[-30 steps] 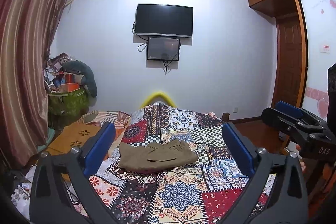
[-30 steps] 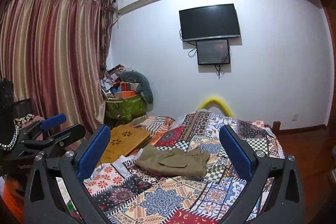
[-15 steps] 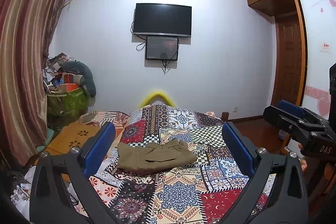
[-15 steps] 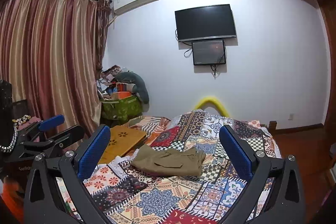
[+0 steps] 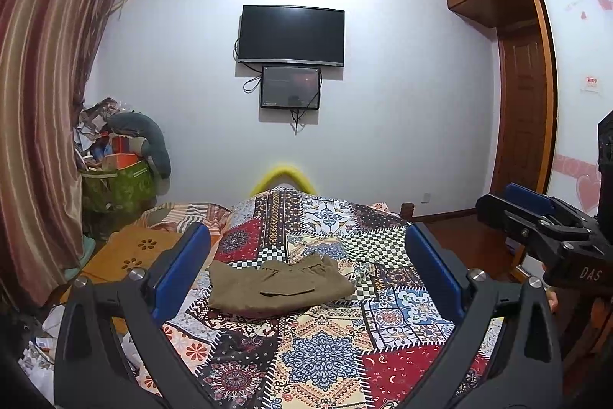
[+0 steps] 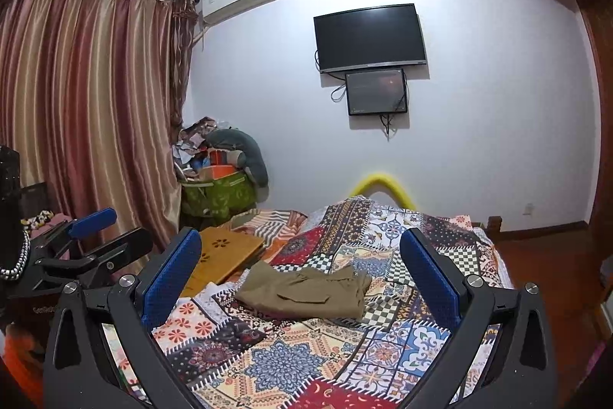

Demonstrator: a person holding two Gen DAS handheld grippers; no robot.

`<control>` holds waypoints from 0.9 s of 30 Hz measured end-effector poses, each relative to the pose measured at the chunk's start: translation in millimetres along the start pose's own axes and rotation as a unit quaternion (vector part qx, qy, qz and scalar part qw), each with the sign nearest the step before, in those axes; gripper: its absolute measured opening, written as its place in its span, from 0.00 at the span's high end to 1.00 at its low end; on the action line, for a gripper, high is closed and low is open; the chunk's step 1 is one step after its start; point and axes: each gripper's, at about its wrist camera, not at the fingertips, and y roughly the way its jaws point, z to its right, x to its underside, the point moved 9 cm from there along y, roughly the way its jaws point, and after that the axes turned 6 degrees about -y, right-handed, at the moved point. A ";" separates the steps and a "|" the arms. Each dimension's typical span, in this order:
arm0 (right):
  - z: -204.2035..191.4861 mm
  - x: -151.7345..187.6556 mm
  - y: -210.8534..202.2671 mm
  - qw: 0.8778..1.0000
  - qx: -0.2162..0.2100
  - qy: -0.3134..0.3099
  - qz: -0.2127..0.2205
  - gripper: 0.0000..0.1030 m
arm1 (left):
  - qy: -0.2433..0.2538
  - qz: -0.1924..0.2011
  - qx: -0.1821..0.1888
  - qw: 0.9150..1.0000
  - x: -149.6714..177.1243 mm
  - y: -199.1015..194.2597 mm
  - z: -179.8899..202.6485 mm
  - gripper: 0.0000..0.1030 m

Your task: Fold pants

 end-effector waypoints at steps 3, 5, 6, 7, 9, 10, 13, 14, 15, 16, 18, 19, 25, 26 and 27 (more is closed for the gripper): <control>0.0 -0.2 0.4 1.000 0.001 -0.001 -0.001 0.00 | 0.002 0.000 0.001 1.000 0.3 -0.2 0.1 0.00; -0.3 -0.5 0.4 1.000 0.002 -0.002 -0.001 0.00 | 0.001 0.001 0.002 1.000 0.3 -0.8 0.3 0.00; 0.0 -0.8 0.5 1.000 0.002 -0.003 0.000 0.00 | 0.001 0.001 0.003 1.000 0.3 -1.0 0.5 0.00; -0.1 -1.4 0.3 1.000 0.002 -0.003 0.000 0.00 | 0.001 0.001 0.003 1.000 0.3 -1.3 0.5 0.00; 0.0 -1.1 0.5 1.000 0.003 -0.003 0.000 0.00 | 0.001 0.002 0.004 1.000 -0.1 -2.4 0.5 0.00; 0.1 -1.0 0.2 1.000 0.003 -0.003 -0.001 0.00 | 0.002 0.002 0.005 1.000 -0.5 -3.0 1.0 0.00; 0.0 -1.1 0.0 1.000 0.003 -0.003 0.000 0.00 | 0.004 0.003 0.006 1.000 -0.8 -3.2 1.8 0.00; 0.0 -1.3 0.0 1.000 0.003 -0.003 0.000 0.00 | 0.004 0.003 0.007 1.000 -0.6 -3.2 2.1 0.00; 0.0 -1.0 0.2 1.000 0.003 -0.002 -0.001 0.00 | 0.004 0.003 0.007 1.000 -0.5 -3.0 2.3 0.00; -0.3 -1.1 0.2 1.000 0.003 -0.003 -0.002 0.00 | 0.004 0.003 0.007 1.000 -0.7 -2.8 2.4 0.00; -0.4 -1.8 0.3 1.000 0.003 -0.003 -0.002 0.00 | 0.004 0.003 0.007 1.000 -0.6 -2.8 2.3 0.00; -0.3 -1.9 0.6 1.000 0.003 -0.004 -0.003 0.00 | 0.003 0.003 0.007 1.000 -0.5 -2.8 2.2 0.00; -0.6 -3.3 0.9 1.000 0.004 -0.006 -0.003 0.00 | 0.000 0.004 0.006 1.000 -1.2 -4.1 1.3 0.00; -0.7 -3.4 0.9 1.000 0.004 -0.006 -0.003 0.00 | -0.001 0.005 0.006 1.000 -1.5 -4.3 1.2 0.00; -0.6 -4.1 0.9 1.000 0.005 -0.007 -0.004 0.00 | -0.002 0.005 0.006 1.000 -1.7 -4.7 1.1 0.00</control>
